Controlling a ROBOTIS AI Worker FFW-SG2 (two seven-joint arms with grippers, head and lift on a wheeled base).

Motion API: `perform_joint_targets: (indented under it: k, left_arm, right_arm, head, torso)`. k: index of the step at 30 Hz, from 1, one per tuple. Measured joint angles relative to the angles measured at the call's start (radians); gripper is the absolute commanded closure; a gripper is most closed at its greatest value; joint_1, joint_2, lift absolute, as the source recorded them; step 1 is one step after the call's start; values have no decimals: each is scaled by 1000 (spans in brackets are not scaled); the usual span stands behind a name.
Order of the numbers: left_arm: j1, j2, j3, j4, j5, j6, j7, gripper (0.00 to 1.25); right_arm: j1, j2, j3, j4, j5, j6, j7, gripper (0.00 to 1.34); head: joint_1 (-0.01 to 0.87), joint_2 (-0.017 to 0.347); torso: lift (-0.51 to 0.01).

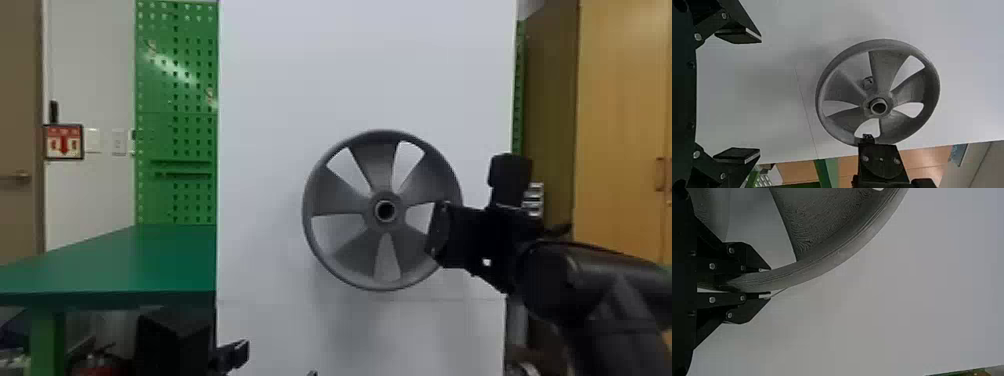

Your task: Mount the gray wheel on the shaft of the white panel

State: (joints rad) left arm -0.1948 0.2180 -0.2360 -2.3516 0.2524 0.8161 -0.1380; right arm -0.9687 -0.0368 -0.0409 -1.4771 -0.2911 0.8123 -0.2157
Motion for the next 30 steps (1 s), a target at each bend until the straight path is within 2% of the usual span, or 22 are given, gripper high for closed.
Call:
perform_joint_targets:
  k: [6,12,14,15,16,18,21,23,24,25,30]
  left_arm:
    - [0,1,0,0,1,0,0,256]
    - [0,1,0,0,2,0,0,256]
    - [0,1,0,0,2,0,0,256]
    - [0,1,0,0,2,0,0,256]
    - [0,1,0,0,2,0,0,256]
    - [0,1,0,0,2,0,0,256]
    - [0,1,1,0,2,0,0,256]
    - [0,1,1,0,2,0,0,256]
    - [0,1,1,0,2,0,0,256]
    - [-1,1,1,0,2,0,0,256]
    - [-2,1,1,0,3,0,0,256]
  right_arm:
    - [11,3,3,3,-38,-42,-57,1257]
    - [18,3,10,3,-50,-62,-77,1223]
    - [20,3,12,3,-53,-66,-78,1046]
    - [21,3,12,3,-54,-68,-79,869]
    - [22,3,13,3,-56,-71,-84,756]
    - [23,3,14,3,-59,-76,-110,613]
    - [25,-2,17,3,-64,-87,-99,461]
    - [27,-5,19,3,-68,-95,-98,228]
    - [28,-6,20,3,-69,-97,-97,48]
    - [28,-8,21,3,-70,-99,-95,-2]
    - [29,-15,27,13,-72,-114,-44,-2]
  head:
    - [38,-13]
    - [38,-13]
    - [38,-13]
    - [38,-13]
    - [38,-13]
    - [38,-13]
    - [38,-13]
    - [38,-13]
    - [38,-13]
    - [38,-13]
    - [38,-13]
  torso:
    - [-500]
    - [-500]
    - [-500]
    - [-500]
    - [-500]
    - [-500]
    - [-500]
    - [-500]
    - [-500]
    - [-500]
    - [-500]
